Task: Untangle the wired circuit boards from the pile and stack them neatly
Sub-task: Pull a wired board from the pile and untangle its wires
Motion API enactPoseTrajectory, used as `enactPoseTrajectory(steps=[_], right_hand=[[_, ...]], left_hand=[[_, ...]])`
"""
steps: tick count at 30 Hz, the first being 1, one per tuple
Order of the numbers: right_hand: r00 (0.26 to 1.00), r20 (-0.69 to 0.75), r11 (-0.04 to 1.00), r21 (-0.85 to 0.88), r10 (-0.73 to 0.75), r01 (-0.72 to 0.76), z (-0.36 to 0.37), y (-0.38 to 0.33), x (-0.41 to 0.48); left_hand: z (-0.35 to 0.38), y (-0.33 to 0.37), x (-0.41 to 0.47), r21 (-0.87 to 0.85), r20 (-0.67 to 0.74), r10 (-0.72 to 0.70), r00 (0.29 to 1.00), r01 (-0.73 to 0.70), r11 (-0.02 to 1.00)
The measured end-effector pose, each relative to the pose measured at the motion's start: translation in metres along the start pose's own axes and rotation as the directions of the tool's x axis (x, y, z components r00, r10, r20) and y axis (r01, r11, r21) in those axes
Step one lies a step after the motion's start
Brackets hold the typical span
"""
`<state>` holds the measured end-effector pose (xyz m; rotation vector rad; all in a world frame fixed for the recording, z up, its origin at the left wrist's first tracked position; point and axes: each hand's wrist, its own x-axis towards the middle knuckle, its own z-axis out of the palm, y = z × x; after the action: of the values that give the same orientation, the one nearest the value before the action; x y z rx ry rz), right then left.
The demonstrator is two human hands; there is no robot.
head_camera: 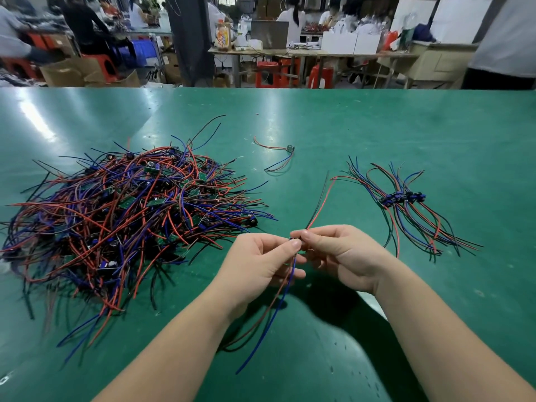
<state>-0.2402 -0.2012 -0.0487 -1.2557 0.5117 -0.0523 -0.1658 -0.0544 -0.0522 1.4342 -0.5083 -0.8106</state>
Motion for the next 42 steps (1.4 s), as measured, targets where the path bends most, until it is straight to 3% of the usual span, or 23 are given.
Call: enactPoseTrajectory(steps=[6, 11, 18, 21, 25, 29, 31, 33, 38, 40, 42], right_hand=[[0.997, -0.068, 0.998, 0.058, -0.029, 0.033, -0.001, -0.001, 0.002], [0.966, -0.251, 0.968, 0.22, -0.064, 0.121, -0.022, -0.014, 0.004], [0.907, -0.42, 0.801, 0.536, -0.02, 0.266, -0.054, -0.025, 0.002], [0.896, -0.436, 0.732, 0.583, -0.084, 0.353, -0.058, -0.026, 0.004], [0.855, -0.504, 0.854, 0.384, -0.124, 0.351, -0.053, -0.022, 0.008], [0.812, -0.549, 0.977, -0.042, -0.197, 0.209, -0.024, -0.003, 0.01], [0.781, -0.534, 0.927, -0.345, -0.325, 0.15, -0.008, 0.006, 0.008], [0.738, -0.475, 0.784, -0.61, -0.479, 0.116, 0.004, 0.012, 0.004], [0.621, -0.357, 0.589, -0.78, -0.698, 0.213, 0.011, 0.01, -0.003], [0.67, -0.319, 0.556, -0.814, -0.67, 0.169, 0.008, 0.008, -0.002], [0.784, -0.315, 0.629, -0.769, -0.535, 0.12, 0.009, 0.009, 0.001]], left_hand=[[0.0, -0.001, 0.0, 0.054, 0.044, -0.054, 0.998, 0.052, 0.997], [0.0, -0.003, -0.003, 0.087, 0.167, -0.175, 0.97, 0.163, 0.983], [0.0, -0.003, -0.004, 0.123, 0.224, -0.218, 0.95, 0.195, 0.973], [0.0, -0.004, -0.004, 0.115, 0.215, -0.227, 0.95, 0.206, 0.972], [0.001, -0.005, 0.002, -0.004, 0.078, -0.205, 0.976, 0.206, 0.979], [0.0, -0.007, 0.008, -0.142, -0.045, -0.194, 0.98, 0.186, 0.972], [0.0, -0.007, 0.01, -0.173, -0.07, -0.203, 0.977, 0.188, 0.967], [0.0, -0.008, 0.012, -0.2, -0.081, -0.206, 0.975, 0.187, 0.962], [-0.001, -0.007, 0.015, -0.354, -0.114, -0.212, 0.971, 0.16, 0.921], [-0.001, -0.005, 0.016, -0.416, -0.121, -0.227, 0.966, 0.158, 0.895], [-0.002, -0.005, 0.015, -0.424, -0.115, -0.236, 0.965, 0.167, 0.89]])
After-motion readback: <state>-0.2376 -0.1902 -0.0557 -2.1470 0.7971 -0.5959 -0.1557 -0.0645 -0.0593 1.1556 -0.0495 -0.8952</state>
